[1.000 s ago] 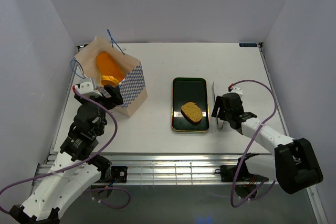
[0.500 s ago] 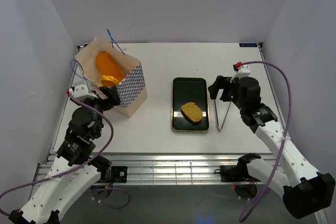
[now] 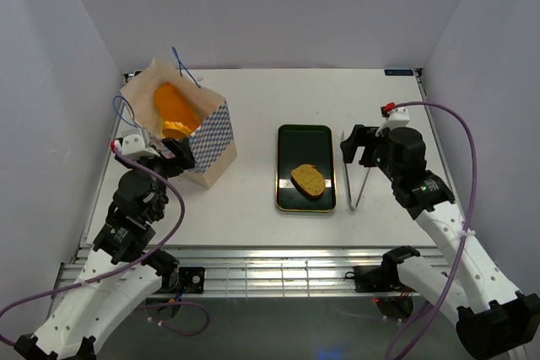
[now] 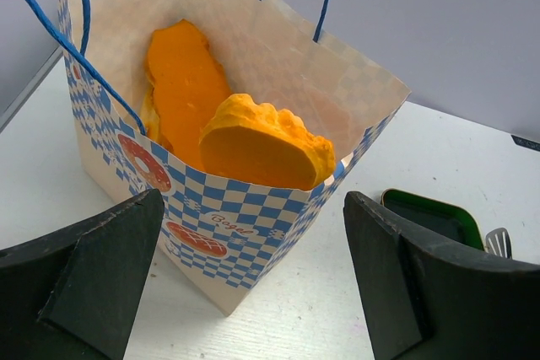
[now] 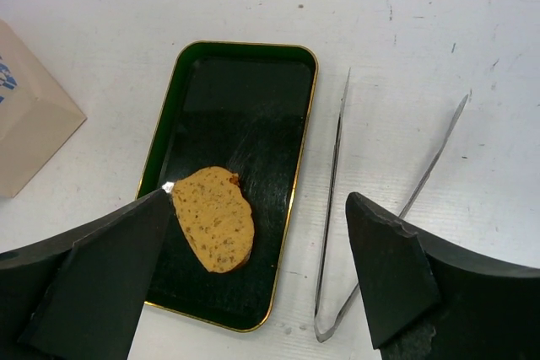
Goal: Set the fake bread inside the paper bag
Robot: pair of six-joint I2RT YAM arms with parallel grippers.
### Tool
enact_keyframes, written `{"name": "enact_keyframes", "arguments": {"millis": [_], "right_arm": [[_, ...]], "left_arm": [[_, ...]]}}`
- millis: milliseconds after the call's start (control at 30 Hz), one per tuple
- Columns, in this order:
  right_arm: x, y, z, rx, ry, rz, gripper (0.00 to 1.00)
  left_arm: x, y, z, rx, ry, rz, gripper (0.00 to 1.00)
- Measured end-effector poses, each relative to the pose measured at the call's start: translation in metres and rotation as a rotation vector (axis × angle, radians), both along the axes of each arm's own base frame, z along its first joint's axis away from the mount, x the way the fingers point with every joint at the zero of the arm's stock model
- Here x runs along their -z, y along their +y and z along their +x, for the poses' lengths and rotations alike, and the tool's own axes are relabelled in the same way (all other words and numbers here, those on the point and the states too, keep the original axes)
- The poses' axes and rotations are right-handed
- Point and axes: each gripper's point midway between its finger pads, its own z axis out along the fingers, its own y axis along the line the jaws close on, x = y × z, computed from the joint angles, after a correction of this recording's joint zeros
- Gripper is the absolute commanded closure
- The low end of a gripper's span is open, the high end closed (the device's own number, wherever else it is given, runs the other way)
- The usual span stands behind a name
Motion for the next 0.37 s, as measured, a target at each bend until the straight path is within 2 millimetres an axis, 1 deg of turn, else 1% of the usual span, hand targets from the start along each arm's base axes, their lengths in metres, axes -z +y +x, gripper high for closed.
{"name": "enact_keyframes", "arguments": {"millis": [367], "right_arm": [[-0.012,-0.014,-0.001,0.067,-0.046,-0.008,0.1]], "left_arm": [[0.001,-0.001,0.001,0.003,0.005,0.003,0.02]]}}
